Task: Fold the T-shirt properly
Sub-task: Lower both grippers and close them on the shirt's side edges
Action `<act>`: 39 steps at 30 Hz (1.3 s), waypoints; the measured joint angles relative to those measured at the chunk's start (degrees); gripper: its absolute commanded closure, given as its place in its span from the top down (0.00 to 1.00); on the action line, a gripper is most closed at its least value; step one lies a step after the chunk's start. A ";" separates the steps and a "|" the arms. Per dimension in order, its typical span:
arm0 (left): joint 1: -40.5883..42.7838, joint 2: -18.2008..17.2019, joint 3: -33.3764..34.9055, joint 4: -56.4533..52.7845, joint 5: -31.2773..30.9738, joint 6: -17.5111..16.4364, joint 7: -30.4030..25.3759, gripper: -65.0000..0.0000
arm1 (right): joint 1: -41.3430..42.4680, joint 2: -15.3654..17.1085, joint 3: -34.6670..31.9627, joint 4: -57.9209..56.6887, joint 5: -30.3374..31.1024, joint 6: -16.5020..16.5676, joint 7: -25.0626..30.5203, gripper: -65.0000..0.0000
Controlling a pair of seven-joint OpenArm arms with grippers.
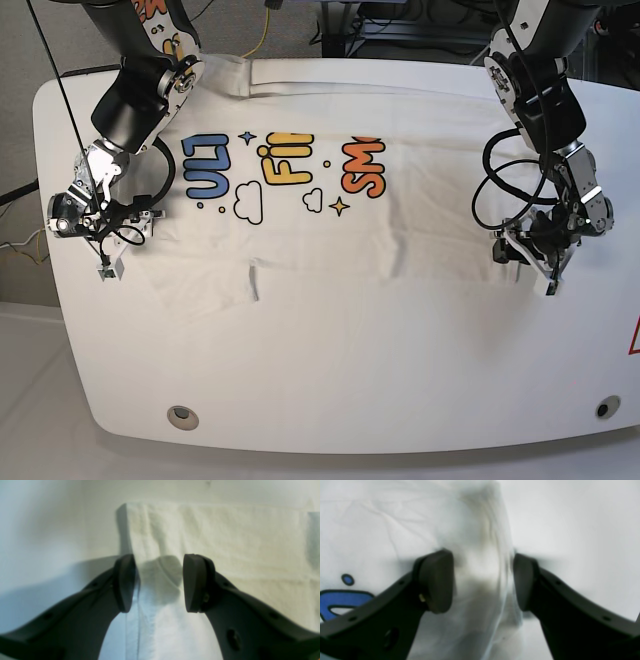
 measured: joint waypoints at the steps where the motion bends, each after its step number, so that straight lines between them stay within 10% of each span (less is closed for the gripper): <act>1: 0.00 0.00 0.00 0.00 0.00 0.00 0.00 0.42 | 0.00 0.00 0.00 0.00 0.00 0.00 0.00 0.60; 7: 0.04 0.13 0.00 0.00 0.09 0.02 0.20 0.01 | 0.00 0.00 0.00 0.00 -0.02 -0.02 0.00 0.60; 39: 0.87 0.11 0.00 0.11 -0.46 0.00 -0.42 0.04 | -0.13 -3.19 0.02 0.13 -0.68 -0.20 2.97 0.60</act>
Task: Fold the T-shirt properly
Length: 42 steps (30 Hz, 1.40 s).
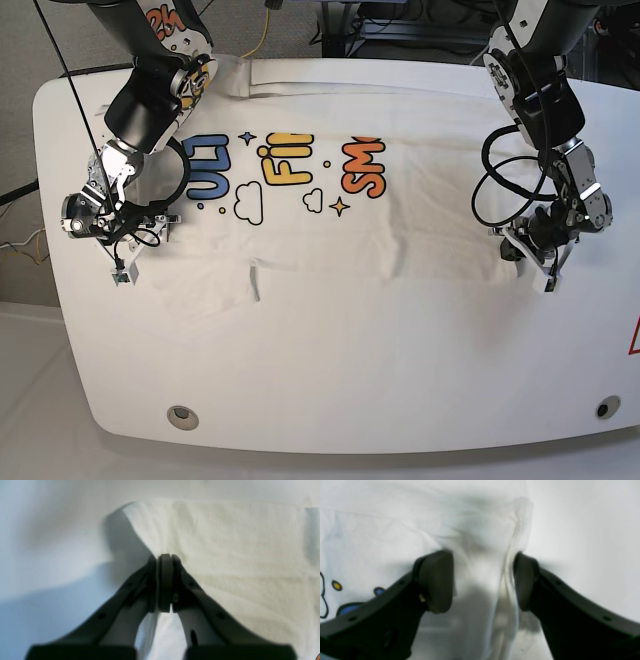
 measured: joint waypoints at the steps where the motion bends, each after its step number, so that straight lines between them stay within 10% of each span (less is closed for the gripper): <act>1: 0.00 0.00 0.00 0.00 0.00 0.00 0.00 0.04 | 0.02 0.00 -0.02 0.00 0.00 0.02 0.00 0.60; 6: 0.00 0.02 0.00 0.00 0.02 0.00 0.00 0.04 | 0.00 0.02 0.00 0.00 0.02 0.02 0.02 0.50; 14: 0.00 0.00 0.00 0.00 0.04 0.00 0.00 0.04 | -0.02 0.02 0.00 0.00 0.20 0.00 0.02 0.00; 42: -0.70 -0.09 0.17 0.33 -0.37 0.00 3.23 0.04 | 0.35 0.00 -0.26 0.13 0.48 0.04 -1.40 0.03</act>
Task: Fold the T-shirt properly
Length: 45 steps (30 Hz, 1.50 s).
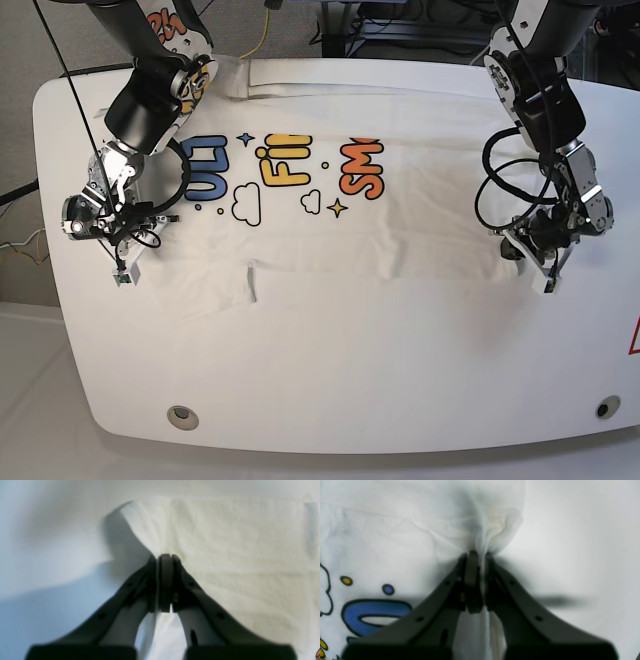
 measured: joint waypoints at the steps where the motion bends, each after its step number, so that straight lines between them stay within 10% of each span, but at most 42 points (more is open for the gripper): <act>1: -0.11 0.02 0.00 0.00 0.00 0.00 0.37 0.04 | 0.09 -0.02 0.00 0.02 0.00 0.00 -0.22 0.03; 45: 3.50 2.97 0.20 25.64 0.42 -0.20 20.02 0.04 | -5.20 -0.57 -6.03 23.89 0.81 0.17 -14.80 0.03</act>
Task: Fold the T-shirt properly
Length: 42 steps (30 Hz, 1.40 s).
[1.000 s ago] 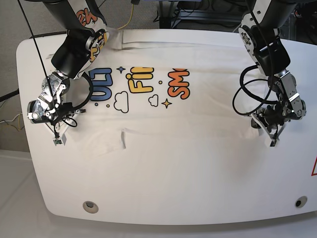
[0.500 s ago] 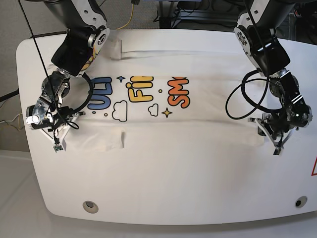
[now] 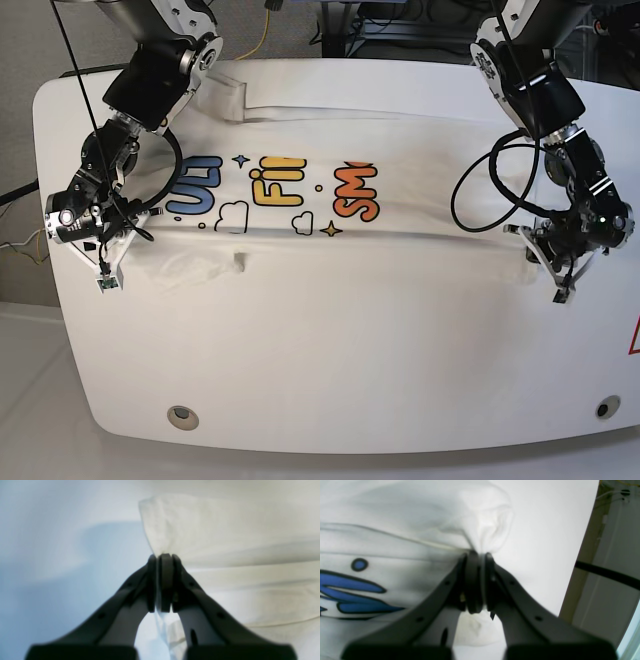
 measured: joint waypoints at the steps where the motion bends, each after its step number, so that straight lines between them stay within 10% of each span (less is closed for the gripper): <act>1: 0.35 0.00 0.00 0.09 -0.02 0.00 0.02 0.04 | -0.13 0.00 0.00 0.02 0.00 0.00 -0.33 0.03; 21: 4.33 0.13 0.02 0.24 -0.39 0.00 0.11 0.04 | -1.97 2.03 -0.07 1.14 0.31 0.00 -3.15 0.03; 42: 5.53 -0.39 0.00 0.37 0.66 0.07 0.28 0.04 | -6.91 -1.05 -9.44 5.51 -13.81 -0.02 -2.95 0.03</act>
